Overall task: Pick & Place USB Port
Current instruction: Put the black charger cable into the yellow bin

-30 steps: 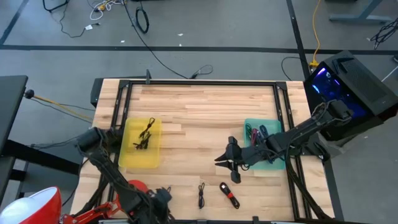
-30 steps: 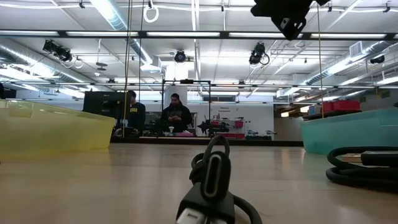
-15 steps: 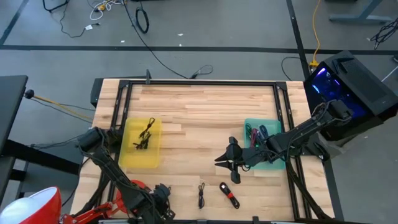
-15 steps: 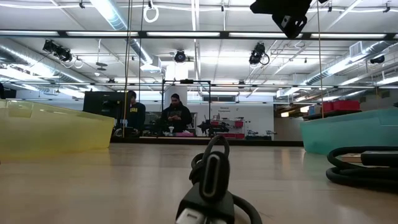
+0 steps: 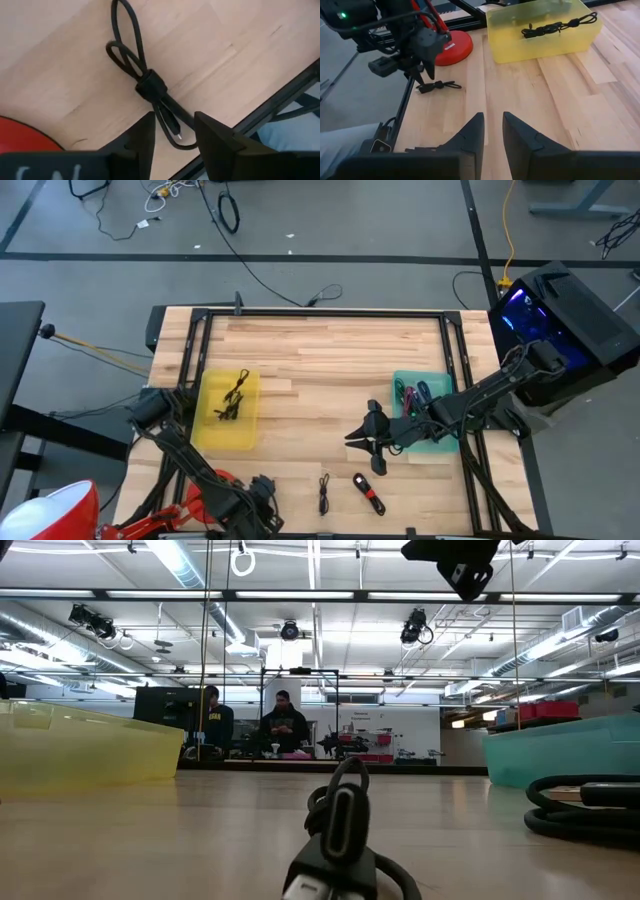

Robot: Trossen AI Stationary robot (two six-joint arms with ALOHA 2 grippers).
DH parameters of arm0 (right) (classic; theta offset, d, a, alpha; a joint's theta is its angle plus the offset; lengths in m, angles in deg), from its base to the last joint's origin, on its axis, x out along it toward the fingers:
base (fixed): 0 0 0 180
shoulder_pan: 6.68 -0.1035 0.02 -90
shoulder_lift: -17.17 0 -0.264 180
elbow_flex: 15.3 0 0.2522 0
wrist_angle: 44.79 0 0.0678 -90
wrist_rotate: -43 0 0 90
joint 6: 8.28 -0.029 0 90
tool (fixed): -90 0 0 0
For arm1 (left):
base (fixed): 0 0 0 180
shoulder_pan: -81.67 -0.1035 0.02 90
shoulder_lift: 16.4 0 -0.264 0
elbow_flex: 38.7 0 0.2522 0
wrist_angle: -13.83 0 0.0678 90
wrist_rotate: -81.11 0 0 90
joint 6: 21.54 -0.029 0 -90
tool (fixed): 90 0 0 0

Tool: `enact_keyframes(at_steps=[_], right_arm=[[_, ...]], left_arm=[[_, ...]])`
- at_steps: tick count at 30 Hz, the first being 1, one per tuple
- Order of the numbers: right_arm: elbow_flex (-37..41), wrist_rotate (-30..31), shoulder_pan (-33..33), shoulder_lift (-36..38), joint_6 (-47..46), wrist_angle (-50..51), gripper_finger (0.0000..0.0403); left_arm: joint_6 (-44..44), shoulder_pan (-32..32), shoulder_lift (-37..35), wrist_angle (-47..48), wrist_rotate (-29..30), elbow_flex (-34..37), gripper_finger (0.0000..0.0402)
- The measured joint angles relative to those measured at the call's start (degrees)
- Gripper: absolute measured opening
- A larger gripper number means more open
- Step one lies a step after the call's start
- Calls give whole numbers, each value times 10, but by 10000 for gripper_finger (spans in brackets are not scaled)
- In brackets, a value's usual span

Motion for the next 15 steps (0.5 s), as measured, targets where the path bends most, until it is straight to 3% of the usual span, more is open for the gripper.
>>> enact_keyframes(at_steps=[15], right_arm=[[0, 0, 0, 0, 2, -4, 72]], left_arm=[[12, -14, 46, -4, -28, -3, 146]])
